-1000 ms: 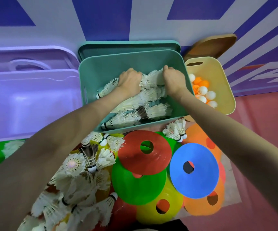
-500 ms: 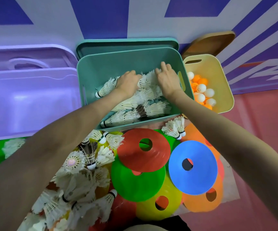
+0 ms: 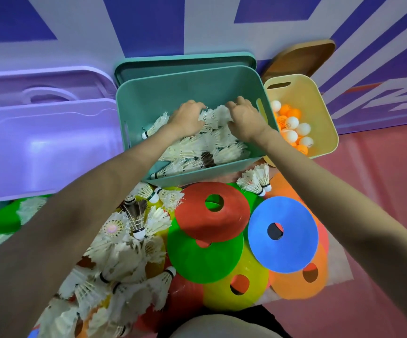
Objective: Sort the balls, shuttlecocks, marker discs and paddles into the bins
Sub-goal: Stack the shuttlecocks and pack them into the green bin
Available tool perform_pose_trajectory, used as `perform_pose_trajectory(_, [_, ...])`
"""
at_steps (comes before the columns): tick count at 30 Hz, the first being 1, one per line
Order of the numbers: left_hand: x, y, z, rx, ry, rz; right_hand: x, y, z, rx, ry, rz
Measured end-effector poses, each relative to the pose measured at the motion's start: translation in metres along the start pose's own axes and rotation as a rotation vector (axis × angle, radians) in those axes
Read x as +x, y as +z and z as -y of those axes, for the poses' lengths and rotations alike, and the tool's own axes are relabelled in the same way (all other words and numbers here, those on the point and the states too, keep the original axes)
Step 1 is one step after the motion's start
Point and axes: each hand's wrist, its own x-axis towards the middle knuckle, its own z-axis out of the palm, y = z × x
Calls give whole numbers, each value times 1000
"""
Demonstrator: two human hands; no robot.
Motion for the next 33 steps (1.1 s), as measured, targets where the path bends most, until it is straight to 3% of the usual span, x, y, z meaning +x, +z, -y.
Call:
perform_pose_trajectory(4, [-43,-15,-27,-155,5,-172,-65,-13,-1,291,-124,-343])
perform_pose_trajectory(7, [-90,-18,-58,-298,56,-396,-122,-17,-8,396,-135,-537])
perform_pose_trajectory(9, [-122,-17,-82,-403,126,-535,-156,-11,-20,411,-112,-572])
perform_pose_trajectory(12, [-160,2,-110,-460,272,-632,-193,9,-47,376,-134,-466])
perform_pose_trajectory(17, [-181,72,-132,-329,227,-409,-209,36,-92,229,-144,-139])
perform_pose_trajectory(21, [-172,114,-143,-146,39,-170,-193,50,-108,200,-192,85])
perform_pose_trajectory(27, [-135,133,-154,-92,-192,-110,-151,72,-112,214,-203,193])
perform_pose_trajectory(33, [-107,139,-159,-40,-303,-39,-131,81,-113,265,-210,234])
